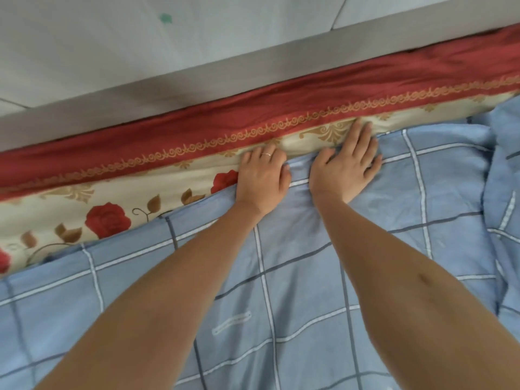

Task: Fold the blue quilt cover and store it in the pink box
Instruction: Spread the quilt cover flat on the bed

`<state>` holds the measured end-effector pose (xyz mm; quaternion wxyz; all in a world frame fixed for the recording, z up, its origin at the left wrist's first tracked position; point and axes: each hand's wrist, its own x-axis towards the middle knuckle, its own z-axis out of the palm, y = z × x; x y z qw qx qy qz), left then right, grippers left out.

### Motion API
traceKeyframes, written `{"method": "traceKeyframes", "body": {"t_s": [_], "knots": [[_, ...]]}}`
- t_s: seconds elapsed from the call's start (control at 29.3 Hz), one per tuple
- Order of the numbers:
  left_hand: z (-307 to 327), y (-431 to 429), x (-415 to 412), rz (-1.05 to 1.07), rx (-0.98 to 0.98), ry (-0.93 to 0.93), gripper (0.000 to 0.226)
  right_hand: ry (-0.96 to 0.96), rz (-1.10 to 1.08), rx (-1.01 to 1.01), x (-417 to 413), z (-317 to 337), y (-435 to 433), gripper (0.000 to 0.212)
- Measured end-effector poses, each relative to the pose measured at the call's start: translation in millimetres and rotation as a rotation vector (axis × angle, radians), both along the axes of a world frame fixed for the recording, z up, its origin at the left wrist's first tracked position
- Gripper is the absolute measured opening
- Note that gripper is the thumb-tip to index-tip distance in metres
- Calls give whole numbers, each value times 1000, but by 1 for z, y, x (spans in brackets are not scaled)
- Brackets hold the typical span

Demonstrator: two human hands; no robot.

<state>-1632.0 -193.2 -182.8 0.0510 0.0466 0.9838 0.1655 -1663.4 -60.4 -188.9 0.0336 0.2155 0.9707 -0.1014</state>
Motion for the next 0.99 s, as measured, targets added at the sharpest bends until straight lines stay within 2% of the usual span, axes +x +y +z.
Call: {"method": "traceKeyframes", "body": {"t_s": [0.17, 0.41, 0.51, 0.62, 0.82, 0.99], "knots": [[21, -47, 19, 30, -2, -150, 26, 4, 9, 8, -3, 0, -2, 70], [30, -146, 92, -6, -21, -166, 39, 4, 12, 11, -4, 1, 0, 69], [34, -176, 124, 58, -38, -179, 40, 6, 23, 7, -1, 3, -4, 69], [33, -188, 133, 144, -32, -176, 40, -1, 21, 10, -1, 4, -4, 69], [27, -187, 131, 162, -59, -100, 35, 0, 14, 14, 0, 5, -6, 70], [17, -190, 127, 139, -177, -26, 31, 13, 13, 35, -1, 3, -6, 70]]}}
